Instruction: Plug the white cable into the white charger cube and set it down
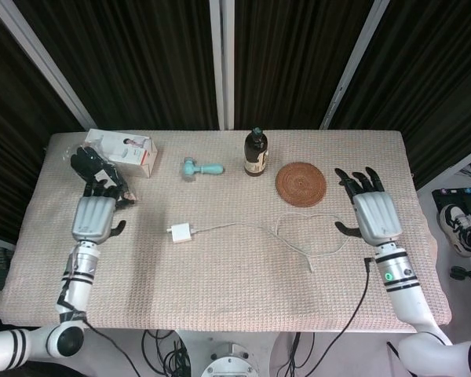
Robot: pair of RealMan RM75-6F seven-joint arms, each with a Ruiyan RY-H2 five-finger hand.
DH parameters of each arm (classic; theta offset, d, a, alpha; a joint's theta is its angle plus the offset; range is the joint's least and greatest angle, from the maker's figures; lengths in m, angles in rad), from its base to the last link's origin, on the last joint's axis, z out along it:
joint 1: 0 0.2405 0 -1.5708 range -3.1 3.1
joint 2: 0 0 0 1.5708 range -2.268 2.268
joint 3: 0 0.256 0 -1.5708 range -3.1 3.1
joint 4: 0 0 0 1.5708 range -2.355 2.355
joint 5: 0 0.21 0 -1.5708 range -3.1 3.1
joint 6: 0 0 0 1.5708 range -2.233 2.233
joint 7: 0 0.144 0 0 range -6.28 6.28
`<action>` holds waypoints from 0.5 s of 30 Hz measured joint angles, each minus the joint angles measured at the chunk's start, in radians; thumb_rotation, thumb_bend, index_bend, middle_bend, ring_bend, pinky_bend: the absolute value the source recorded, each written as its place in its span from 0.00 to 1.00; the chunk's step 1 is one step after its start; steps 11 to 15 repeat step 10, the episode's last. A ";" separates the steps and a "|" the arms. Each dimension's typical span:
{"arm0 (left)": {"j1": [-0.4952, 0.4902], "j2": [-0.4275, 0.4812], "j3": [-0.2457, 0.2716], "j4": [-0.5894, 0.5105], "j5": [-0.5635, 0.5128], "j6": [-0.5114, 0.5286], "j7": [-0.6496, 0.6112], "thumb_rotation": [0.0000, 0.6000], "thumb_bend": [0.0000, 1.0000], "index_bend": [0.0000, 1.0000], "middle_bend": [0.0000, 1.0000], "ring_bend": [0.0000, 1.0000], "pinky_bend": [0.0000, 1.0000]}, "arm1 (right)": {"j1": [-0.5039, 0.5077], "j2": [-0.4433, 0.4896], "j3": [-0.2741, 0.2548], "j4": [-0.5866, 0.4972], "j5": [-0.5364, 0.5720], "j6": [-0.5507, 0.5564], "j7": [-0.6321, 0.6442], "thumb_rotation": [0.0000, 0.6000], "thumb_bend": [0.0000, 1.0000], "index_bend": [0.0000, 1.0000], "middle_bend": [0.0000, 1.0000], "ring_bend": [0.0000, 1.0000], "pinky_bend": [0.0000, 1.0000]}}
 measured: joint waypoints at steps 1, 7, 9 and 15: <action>0.025 0.019 0.011 0.007 0.035 0.017 -0.038 1.00 0.23 0.20 0.25 0.08 0.01 | -0.025 0.013 -0.013 0.002 -0.023 0.017 0.029 1.00 0.11 0.09 0.19 0.04 0.00; 0.192 0.117 0.100 0.071 0.253 0.122 -0.305 1.00 0.23 0.21 0.24 0.07 0.00 | -0.207 0.067 -0.093 0.040 -0.160 0.155 0.236 1.00 0.13 0.09 0.18 0.01 0.00; 0.263 0.135 0.128 0.097 0.305 0.175 -0.380 1.00 0.23 0.21 0.24 0.07 0.00 | -0.265 0.076 -0.116 0.064 -0.202 0.201 0.300 1.00 0.13 0.09 0.18 0.01 0.00; 0.293 0.141 0.139 0.107 0.319 0.198 -0.401 1.00 0.23 0.21 0.24 0.07 0.00 | -0.285 0.079 -0.124 0.076 -0.219 0.218 0.325 1.00 0.14 0.09 0.18 0.01 0.00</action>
